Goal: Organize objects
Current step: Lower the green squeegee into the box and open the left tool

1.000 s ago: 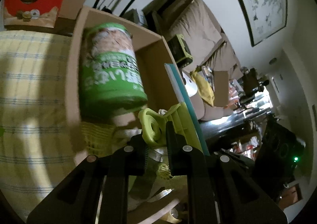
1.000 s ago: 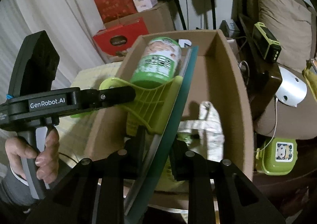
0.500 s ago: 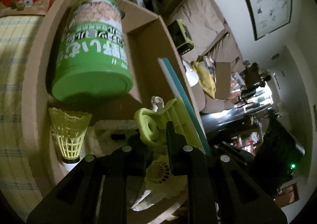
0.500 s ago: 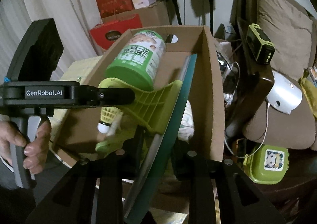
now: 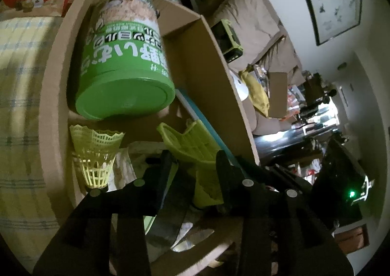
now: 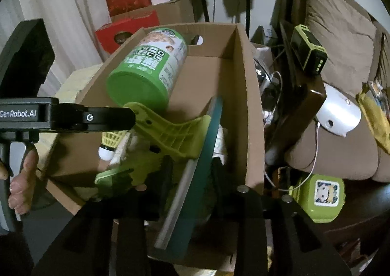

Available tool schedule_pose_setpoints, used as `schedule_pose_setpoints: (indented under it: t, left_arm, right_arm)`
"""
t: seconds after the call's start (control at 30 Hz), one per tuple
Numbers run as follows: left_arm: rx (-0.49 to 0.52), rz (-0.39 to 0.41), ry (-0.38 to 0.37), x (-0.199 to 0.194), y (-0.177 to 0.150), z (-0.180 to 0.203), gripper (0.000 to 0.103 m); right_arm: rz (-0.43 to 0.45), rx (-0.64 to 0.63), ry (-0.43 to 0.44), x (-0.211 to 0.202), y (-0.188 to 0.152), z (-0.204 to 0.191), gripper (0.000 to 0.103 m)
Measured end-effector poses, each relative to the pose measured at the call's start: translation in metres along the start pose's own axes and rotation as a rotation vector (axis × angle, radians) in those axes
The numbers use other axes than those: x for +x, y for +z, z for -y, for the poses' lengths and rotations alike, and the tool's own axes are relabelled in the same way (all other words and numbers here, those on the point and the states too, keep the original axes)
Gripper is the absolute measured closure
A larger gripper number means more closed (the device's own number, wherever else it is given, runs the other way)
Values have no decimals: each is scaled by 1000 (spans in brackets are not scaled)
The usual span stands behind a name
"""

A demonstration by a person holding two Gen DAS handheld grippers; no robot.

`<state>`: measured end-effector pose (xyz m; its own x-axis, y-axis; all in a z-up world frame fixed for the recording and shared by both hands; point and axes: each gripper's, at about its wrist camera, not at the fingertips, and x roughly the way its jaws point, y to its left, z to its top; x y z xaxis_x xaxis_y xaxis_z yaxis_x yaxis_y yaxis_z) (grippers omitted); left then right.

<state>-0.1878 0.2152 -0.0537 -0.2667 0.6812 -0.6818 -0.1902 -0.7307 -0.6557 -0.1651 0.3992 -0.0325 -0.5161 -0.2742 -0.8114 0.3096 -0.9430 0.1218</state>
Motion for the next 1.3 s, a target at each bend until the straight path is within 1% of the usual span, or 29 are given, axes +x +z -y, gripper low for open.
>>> schedule_pose_setpoints:
  t: [0.03, 0.13, 0.2, 0.3, 0.37, 0.47, 0.53, 0.63, 0.73, 0.8, 0.9, 0.93, 1.03, 1.07, 1.1, 1.17, 1.2, 1.23, 1.3]
  left_arm:
    - [5, 4, 2, -3, -1, 2, 68]
    - [23, 18, 6, -13, -1, 4, 63]
    - [33, 21, 14, -19, -1, 5, 61]
    - [68, 31, 47, -29, -4, 6, 54]
    - [91, 34, 78, -36, -6, 7, 46]
    - [105, 34, 86, -46, -9, 7, 44]
    - [102, 34, 85, -50, -11, 5, 43]
    - [101, 33, 81, -54, -14, 2, 42]
    - [101, 26, 85, -55, -16, -1, 42]
    - [105, 19, 81, -53, -16, 0, 42]
    - [114, 8, 75, -52, -19, 1, 42]
    - [120, 4, 76, -52, -21, 2, 42]
    - [137, -2, 81, -52, -23, 4, 42]
    - [140, -5, 82, -52, -24, 5, 42]
    - [142, -9, 79, -53, -24, 4, 42]
    - [142, -15, 78, -52, -25, 4, 42]
    - [140, -16, 79, -52, -25, 3, 42]
    - [138, -17, 79, -53, -25, 2, 42]
    - [133, -17, 79, -54, -25, 0, 42]
  right_arm:
    - [19, 19, 15, -5, -1, 2, 59]
    - [69, 68, 48, -21, 1, 6, 58]
    - [94, 82, 45, -32, 2, 6, 58]
    - [107, 71, 42, -41, 3, 2, 58]
    - [108, 69, 34, -44, 2, -3, 58]
    - [109, 73, 35, -48, 2, -9, 58]
    - [109, 71, 38, -48, 0, -13, 58]
    - [81, 74, 58, -43, -2, -14, 60]
    - [57, 53, 52, -38, -6, -19, 61]
    - [21, 39, 28, -31, -10, -21, 65]
    - [-10, 39, -47, -22, -13, -14, 65]
    - [-4, 46, -52, -22, -14, -12, 69]
    - [12, 85, -25, -25, -13, -4, 68]
    - [18, 90, -18, -26, -13, -4, 66]
    - [25, 92, -1, -29, -12, -5, 66]
    - [45, 101, 60, -36, -10, -9, 66]
    - [49, 99, 73, -38, -8, -11, 66]
    - [50, 91, 82, -39, -5, -14, 66]
    - [21, 64, 66, -35, 1, -21, 66]
